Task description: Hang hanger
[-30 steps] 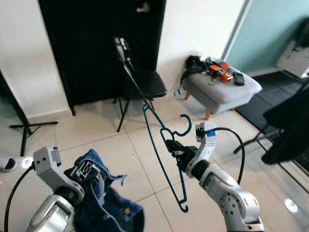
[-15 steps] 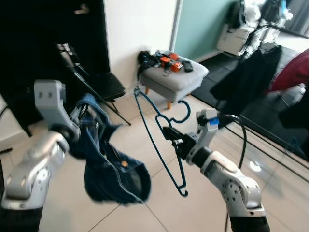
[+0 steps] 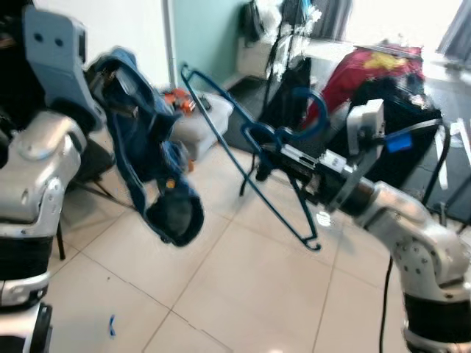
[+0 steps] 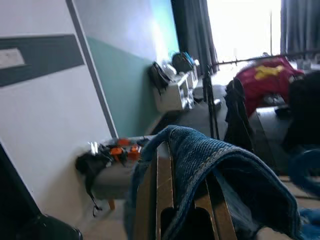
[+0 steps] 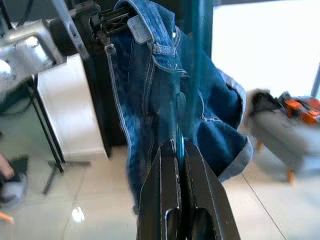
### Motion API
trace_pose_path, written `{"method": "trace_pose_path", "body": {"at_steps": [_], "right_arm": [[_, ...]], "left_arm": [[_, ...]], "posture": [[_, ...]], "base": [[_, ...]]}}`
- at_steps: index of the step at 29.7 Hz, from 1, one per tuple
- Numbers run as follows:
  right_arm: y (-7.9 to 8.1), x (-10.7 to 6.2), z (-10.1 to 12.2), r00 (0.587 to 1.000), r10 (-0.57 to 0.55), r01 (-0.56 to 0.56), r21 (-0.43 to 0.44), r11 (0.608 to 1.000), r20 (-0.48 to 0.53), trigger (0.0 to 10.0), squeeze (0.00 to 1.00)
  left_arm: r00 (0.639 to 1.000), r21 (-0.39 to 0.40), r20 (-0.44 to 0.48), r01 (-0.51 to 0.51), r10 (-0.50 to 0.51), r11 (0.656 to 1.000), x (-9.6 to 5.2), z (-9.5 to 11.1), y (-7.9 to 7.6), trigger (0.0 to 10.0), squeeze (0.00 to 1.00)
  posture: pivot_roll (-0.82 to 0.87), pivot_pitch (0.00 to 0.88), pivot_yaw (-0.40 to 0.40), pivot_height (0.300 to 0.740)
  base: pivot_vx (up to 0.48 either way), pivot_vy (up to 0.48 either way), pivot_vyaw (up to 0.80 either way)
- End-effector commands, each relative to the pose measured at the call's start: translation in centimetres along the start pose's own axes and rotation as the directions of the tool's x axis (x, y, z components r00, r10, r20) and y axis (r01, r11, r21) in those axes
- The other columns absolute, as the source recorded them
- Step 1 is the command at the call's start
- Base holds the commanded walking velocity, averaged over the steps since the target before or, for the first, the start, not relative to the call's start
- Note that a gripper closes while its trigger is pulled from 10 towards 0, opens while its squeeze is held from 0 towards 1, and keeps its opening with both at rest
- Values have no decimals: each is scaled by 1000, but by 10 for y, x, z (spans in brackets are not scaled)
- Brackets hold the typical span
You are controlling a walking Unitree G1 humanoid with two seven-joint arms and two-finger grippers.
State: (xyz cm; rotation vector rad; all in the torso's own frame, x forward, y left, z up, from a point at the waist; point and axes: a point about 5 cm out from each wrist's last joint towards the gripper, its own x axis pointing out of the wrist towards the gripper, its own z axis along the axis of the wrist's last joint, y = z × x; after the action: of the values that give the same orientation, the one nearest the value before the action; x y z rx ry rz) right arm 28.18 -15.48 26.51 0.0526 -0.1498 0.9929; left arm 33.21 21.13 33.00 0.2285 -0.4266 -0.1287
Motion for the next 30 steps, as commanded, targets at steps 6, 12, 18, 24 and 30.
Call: {"method": "trace_pose_path", "body": {"at_steps": [6,12,18,24,30], "right_arm": [[16,-15,13,981,153,-165,-101,981,-117,10000,0],[23,-14,0,943,160,-207,-139,968,-292,10000,0],[28,-10,-8,926,185,-232,-109,967,-330,10000,0],[15,3,-14,935,53,-117,-164,979,-350,10000,0],[-8,18,-6,952,-134,78,-205,976,-275,10000,0]], "left_arm": [[1000,58,12,-27,26,998,4,10,5,10000,0],[1000,-18,0,-1,1,1000,10,11,-16,10000,0],[1000,-46,-27,-7,6,999,12,10,-25,10000,0],[998,-85,-64,-12,7,996,8,7,-31,10000,0],[991,-47,-137,-13,6,999,1,-2,-41,10000,0]], "posture": [[-83,32,14,740],[-83,30,15,740],[-79,31,11,740],[-73,32,6,740],[-62,33,0,740]], "base": [[0,0,-99],[0,0,0],[0,0,0],[0,0,0],[0,0,0]]}}
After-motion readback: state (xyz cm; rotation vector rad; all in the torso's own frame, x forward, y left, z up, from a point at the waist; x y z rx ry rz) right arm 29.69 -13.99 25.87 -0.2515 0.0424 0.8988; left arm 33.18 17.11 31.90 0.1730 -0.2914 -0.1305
